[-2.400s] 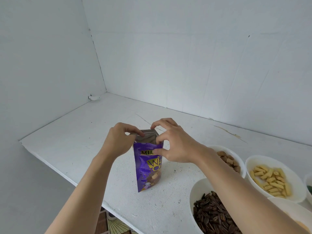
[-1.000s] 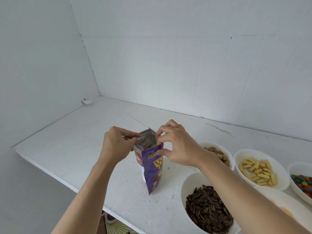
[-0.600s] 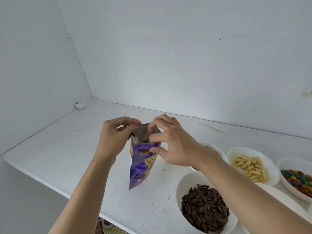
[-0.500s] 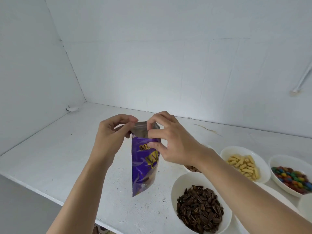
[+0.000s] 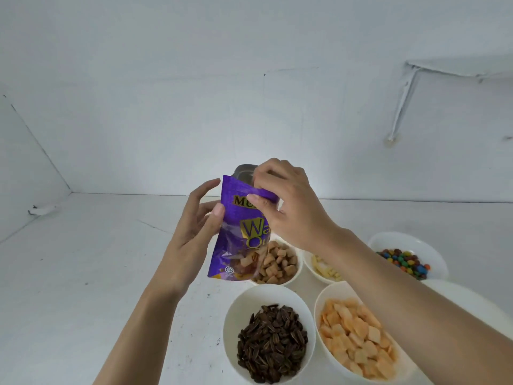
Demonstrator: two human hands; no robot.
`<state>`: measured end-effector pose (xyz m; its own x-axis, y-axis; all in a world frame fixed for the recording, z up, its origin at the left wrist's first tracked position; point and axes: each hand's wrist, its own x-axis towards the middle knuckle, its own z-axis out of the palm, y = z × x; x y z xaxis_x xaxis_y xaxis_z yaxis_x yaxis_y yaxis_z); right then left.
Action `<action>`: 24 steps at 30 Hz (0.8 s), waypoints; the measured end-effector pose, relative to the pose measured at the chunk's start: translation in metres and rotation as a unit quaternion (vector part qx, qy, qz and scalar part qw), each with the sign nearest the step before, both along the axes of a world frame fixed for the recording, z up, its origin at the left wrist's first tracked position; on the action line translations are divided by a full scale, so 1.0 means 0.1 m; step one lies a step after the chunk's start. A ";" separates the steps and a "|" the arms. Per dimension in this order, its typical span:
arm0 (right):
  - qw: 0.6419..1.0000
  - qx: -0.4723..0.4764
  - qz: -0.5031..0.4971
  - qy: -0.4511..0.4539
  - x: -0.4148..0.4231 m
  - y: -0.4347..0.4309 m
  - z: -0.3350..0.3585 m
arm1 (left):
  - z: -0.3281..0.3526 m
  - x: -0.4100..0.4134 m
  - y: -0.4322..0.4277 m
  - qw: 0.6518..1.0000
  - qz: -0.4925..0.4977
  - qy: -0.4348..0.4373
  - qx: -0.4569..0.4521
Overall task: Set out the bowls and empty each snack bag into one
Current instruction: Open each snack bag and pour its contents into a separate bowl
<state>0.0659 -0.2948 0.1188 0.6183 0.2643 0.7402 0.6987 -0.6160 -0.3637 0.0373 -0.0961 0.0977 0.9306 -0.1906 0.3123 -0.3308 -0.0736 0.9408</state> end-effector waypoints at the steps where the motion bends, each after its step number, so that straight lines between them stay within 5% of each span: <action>1: 1.000 0.007 -0.010 0.002 0.01 -0.09 0.01 | -0.01 0.00 -0.08 1.000 -0.012 0.007 0.009; 5: 0.997 0.052 -0.052 -0.004 -0.03 -0.53 0.07 | -0.12 -0.01 -0.52 0.997 -0.013 0.000 0.075; 24: 0.977 0.182 -0.099 0.058 -0.47 -2.67 -0.07 | -0.52 -0.23 -2.58 0.996 -0.005 0.088 0.009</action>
